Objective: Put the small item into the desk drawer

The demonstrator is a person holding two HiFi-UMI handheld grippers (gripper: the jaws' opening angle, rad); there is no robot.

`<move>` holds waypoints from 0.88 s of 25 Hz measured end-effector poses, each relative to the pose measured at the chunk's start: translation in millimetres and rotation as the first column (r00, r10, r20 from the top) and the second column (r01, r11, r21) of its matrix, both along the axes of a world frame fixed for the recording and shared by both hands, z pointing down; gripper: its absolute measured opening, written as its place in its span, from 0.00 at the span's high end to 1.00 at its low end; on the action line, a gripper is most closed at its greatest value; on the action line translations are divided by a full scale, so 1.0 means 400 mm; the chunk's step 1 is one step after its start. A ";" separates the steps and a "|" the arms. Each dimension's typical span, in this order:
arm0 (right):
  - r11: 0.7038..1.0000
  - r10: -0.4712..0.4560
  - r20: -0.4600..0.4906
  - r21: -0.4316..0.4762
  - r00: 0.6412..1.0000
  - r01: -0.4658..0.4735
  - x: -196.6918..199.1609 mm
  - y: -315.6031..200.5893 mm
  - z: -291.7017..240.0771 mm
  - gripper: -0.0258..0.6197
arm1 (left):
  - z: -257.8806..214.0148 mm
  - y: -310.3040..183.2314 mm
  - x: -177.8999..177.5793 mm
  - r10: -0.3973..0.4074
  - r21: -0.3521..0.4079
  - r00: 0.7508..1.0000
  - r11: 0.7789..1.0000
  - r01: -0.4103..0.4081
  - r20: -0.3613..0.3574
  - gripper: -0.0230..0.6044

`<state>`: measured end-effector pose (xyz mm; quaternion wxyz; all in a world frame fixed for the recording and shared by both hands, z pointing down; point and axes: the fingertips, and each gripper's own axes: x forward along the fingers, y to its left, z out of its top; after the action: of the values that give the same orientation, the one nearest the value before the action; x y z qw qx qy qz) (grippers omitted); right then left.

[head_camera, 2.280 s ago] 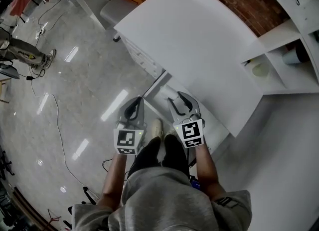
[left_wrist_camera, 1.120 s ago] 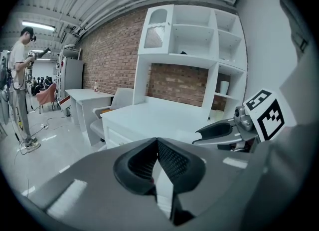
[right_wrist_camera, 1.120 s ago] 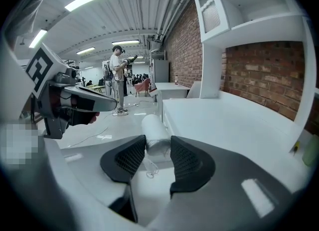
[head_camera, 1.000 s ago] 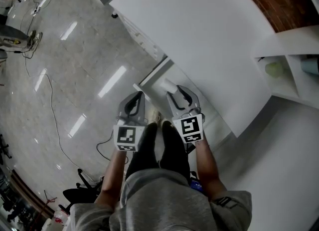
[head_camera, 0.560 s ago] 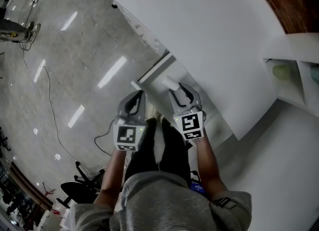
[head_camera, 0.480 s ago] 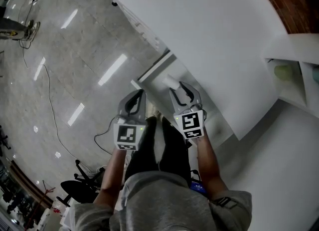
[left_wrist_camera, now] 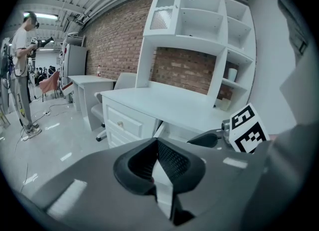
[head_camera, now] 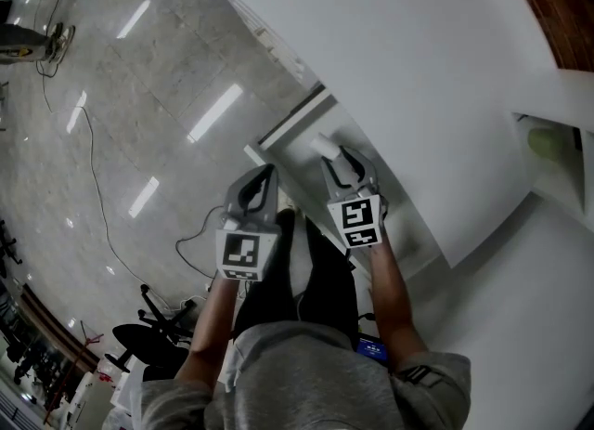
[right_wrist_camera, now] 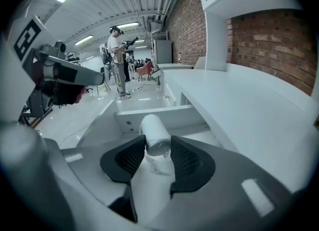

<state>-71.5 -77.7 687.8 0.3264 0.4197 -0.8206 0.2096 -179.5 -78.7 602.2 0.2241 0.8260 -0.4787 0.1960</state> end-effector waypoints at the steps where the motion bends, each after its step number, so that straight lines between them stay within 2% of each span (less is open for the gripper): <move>1: 1.000 0.001 0.000 -0.007 1.000 -0.001 0.001 -0.001 0.013 0.70 | 0.004 0.001 0.001 0.001 0.000 1.000 1.000 -0.001 0.001 0.94; 22: 0.995 0.034 -0.002 -0.092 0.999 -0.034 0.010 -0.003 0.172 0.69 | 0.068 0.033 0.016 0.008 -0.043 1.000 0.999 -0.008 0.005 0.94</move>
<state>-67.4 -78.8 756.4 0.3418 0.4183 -0.8027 0.2527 -173.0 -65.4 629.5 0.2399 0.8224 -0.4717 0.2090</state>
